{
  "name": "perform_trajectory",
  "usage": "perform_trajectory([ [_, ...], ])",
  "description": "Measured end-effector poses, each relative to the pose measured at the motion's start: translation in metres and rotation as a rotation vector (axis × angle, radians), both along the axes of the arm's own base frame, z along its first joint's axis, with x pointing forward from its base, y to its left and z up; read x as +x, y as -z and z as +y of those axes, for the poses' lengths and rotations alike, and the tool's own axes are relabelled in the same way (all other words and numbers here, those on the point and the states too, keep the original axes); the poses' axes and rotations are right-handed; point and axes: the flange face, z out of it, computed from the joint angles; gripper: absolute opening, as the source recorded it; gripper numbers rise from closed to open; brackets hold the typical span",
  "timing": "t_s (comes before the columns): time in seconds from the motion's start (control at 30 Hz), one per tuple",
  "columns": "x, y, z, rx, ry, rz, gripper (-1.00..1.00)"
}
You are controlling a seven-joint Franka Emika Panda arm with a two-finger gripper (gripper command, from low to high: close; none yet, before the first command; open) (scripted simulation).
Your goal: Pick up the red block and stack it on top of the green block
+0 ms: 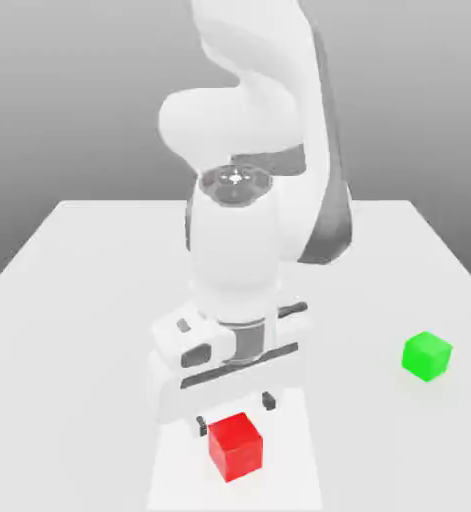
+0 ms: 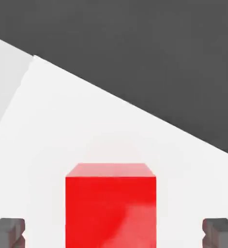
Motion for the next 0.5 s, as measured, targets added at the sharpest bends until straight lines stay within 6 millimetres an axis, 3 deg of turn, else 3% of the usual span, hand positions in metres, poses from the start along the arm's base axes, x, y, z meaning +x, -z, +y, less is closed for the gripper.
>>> perform_trajectory([
  [0.03,-0.001,0.010,0.000,0.000,0.000,0.001,-1.00],
  [0.27,-0.001,0.012,0.000,0.000,0.000,0.002,-1.00],
  [0.43,-0.001,-0.038,0.000,0.001,0.000,0.002,-1.00],
  [0.5,-0.007,-0.050,0.034,0.009,-0.043,0.004,-1.00],
])
